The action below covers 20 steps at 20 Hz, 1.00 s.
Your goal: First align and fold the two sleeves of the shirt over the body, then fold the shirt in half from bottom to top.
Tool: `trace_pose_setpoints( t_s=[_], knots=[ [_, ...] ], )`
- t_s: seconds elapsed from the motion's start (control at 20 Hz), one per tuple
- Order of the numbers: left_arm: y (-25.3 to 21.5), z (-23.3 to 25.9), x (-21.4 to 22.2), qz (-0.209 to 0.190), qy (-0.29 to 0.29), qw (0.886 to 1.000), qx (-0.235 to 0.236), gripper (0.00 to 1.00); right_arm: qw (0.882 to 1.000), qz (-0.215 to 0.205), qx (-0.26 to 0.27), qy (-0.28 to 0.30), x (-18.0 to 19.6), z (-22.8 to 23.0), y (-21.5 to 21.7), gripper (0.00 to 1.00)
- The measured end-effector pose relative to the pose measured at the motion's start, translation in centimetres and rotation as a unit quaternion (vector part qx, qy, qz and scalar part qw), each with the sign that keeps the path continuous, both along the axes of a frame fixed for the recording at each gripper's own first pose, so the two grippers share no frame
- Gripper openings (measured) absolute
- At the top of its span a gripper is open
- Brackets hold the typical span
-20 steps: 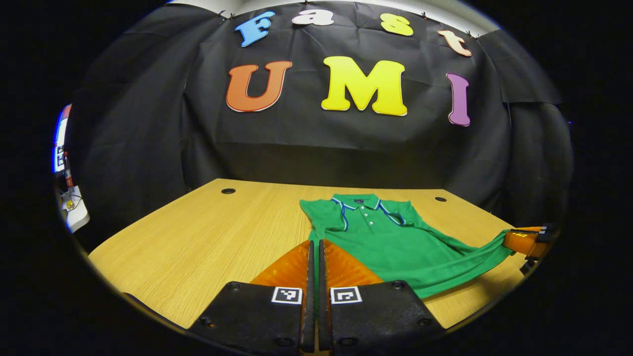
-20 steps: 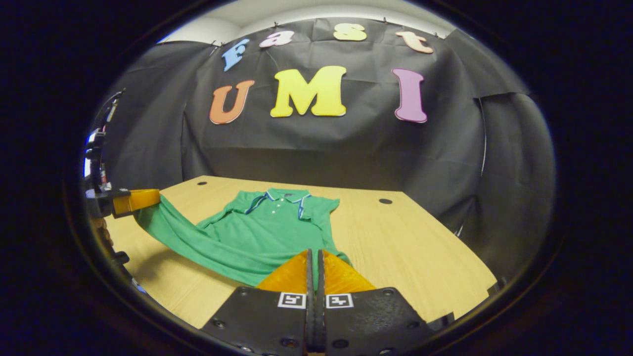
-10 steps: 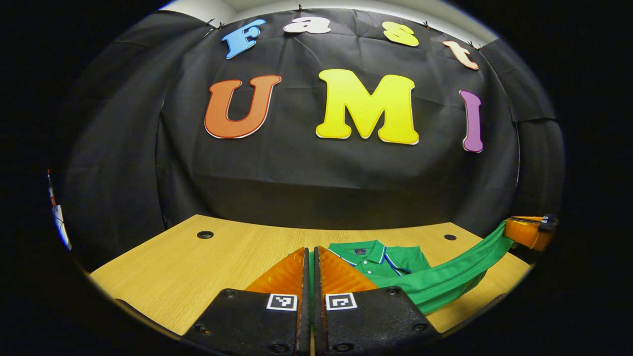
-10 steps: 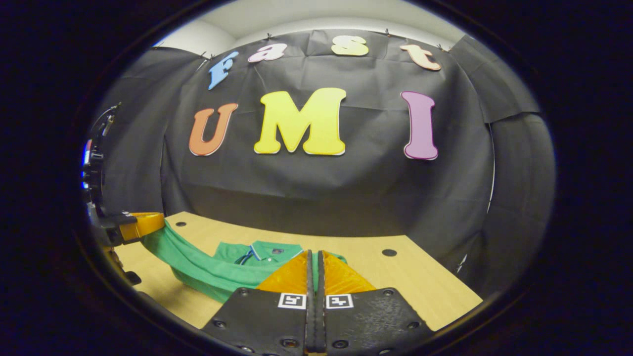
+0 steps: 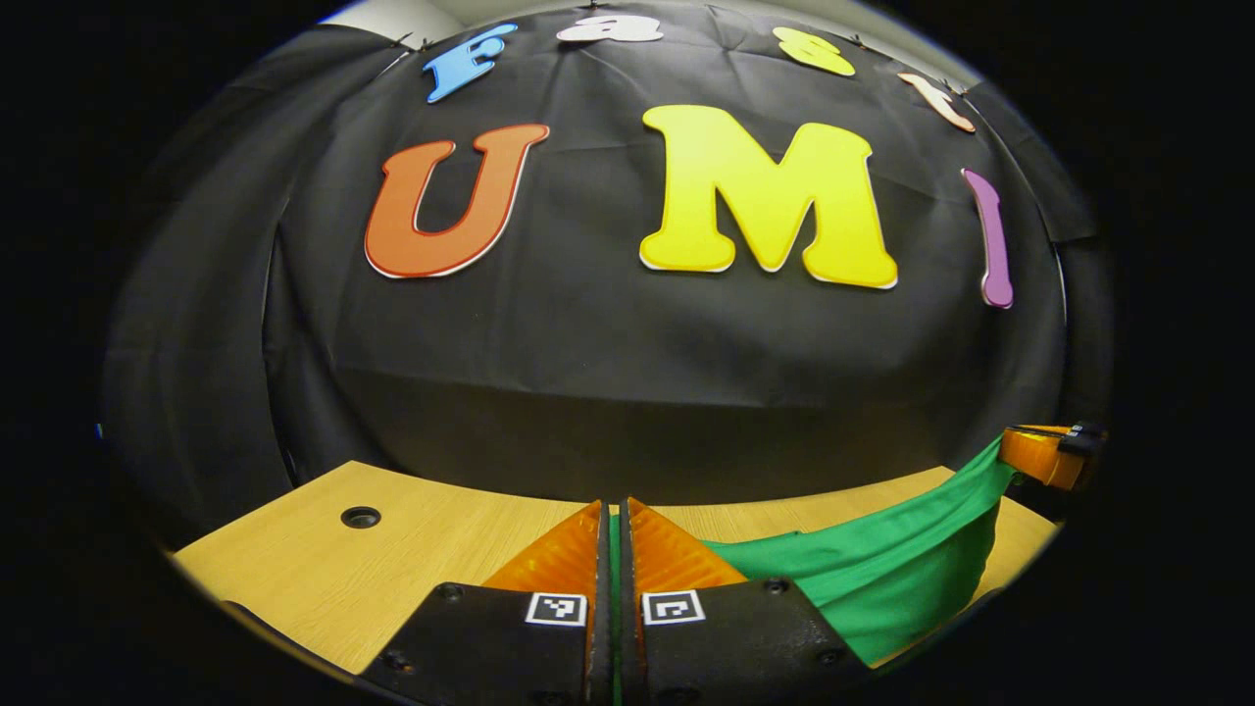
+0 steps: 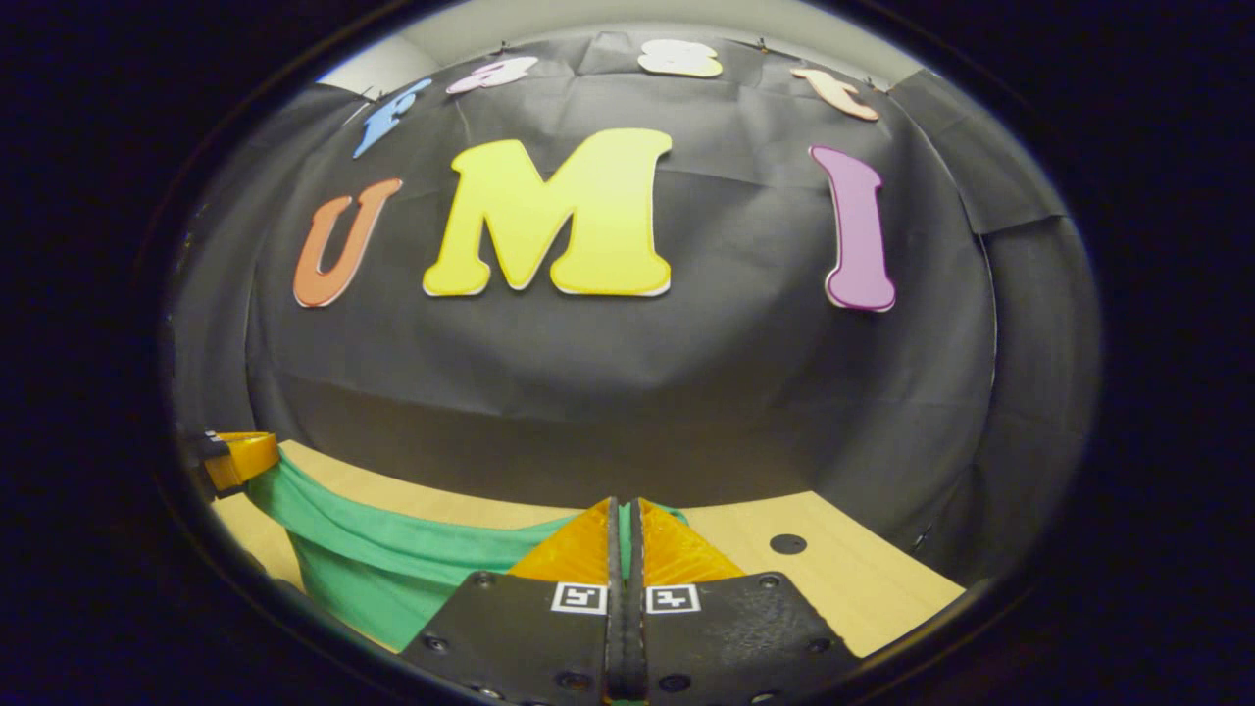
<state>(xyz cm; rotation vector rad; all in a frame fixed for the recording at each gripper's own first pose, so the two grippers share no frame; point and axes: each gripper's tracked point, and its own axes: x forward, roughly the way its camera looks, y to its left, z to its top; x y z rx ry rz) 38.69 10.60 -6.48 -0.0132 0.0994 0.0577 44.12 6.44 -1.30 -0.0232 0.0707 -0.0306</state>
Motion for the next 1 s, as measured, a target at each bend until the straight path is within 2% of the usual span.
trace_pose_setpoints(
  t_s=[0.15,0.3,0.45,0.5,0.55,0.65,0.7,0.75,0.85,1.0],
  knots=[
    [0.4,-3.2,4.6,0.007,0.018,1.0,-0.025,0.09,0.999,-0.005,-0.011,0.041,5.8,-4.1,0.4,0.0],
    [-0.3,-7.2,7.8,0.006,0.047,0.999,0.026,0.09,0.997,-0.022,0.01,0.078,9.4,-8.8,-0.1,0.0],
    [-1.4,-9.2,8.7,0.006,0.063,0.997,0.043,0.12,0.99,-0.034,0.035,0.129,11.2,-13.5,-0.7,0.0],
    [-1.4,-9.3,8.5,0.01,0.067,0.997,0.046,0.11,0.989,-0.028,0.054,0.133,11.3,-13.7,-0.7,0.02],
    [-1.3,-9.6,8.3,0.014,0.072,0.996,0.043,0.56,0.989,-0.014,0.079,0.127,11.2,-13.6,-0.7,0.06],
    [-1.0,-9.8,7.3,0.027,0.062,0.998,0.02,0.85,0.989,0.03,0.113,0.095,11.0,-12.3,0.0,0.52],
    [-0.6,-9.8,6.9,0.029,0.053,0.998,0.021,1.0,0.99,0.04,0.109,0.08,10.5,-11.5,0.0,0.75],
    [-0.2,-9.5,6.3,0.036,0.046,0.998,0.017,1.0,0.992,0.042,0.1,0.065,10.7,-11.4,-0.4,0.98],
    [0.8,-8.3,4.8,0.055,0.022,0.998,0.014,1.0,0.995,0.041,0.091,0.029,9.7,-10.5,-1.3,0.96],
    [0.6,-7.7,2.6,0.059,0.001,0.998,0.006,1.0,0.996,0.043,0.082,-0.006,7.0,-9.6,-2.3,0.96]
  ],
)
